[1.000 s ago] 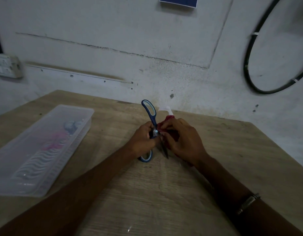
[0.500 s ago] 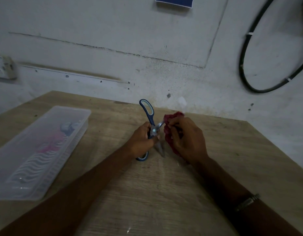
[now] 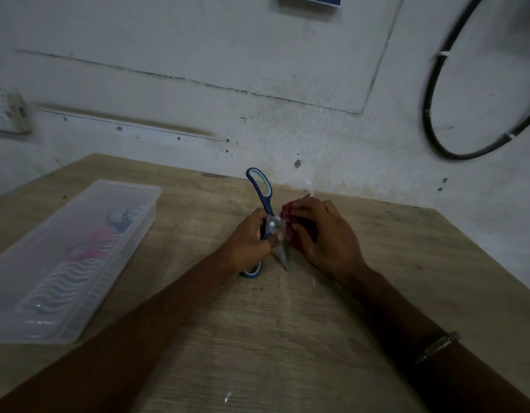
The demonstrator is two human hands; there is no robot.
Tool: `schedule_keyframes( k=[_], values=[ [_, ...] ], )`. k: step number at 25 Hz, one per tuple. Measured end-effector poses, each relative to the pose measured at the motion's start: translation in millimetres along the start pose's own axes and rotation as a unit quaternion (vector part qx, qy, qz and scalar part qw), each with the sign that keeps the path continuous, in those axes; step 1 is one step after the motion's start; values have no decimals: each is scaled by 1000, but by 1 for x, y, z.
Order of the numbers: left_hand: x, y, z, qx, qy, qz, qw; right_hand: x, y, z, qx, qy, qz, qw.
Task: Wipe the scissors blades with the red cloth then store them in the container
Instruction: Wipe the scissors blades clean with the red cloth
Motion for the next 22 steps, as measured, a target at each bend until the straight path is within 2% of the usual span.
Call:
schedule_keyframes(
  k=[2,4,7,9,13,19,22],
  values=[
    [0,0,0,0,7,1,1000,-4,4,-17,50,0,-19,999],
    [0,0,2,-10,2,1,1000,-6,4,-22,63,34,-25,997],
    [-2,-1,3,-25,-9,-4,1000,4,-2,-9,9,88,13,996],
    [-1,1,5,-26,-12,-5,1000,8,-2,-9,-14,73,31,997],
    [-1,1,4,-21,-1,-13,1000,-5,8,-36,68,28,-22,997],
    [0,0,4,-31,5,-5,1000,5,-4,-9,-17,39,21,999],
    [2,1,2,-25,-9,-1,1000,-5,8,-34,55,11,-27,998]
  ],
)
Point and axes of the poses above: each hand's wrist, its own y-axis away from the middle knuckle, its own x-axis out of the back of the hand, z = x × y, the point moved 9 cm from there along -y, towards the middle knuckle, and after that the axes turned 4 degrees about y, right-handed, at the moved point
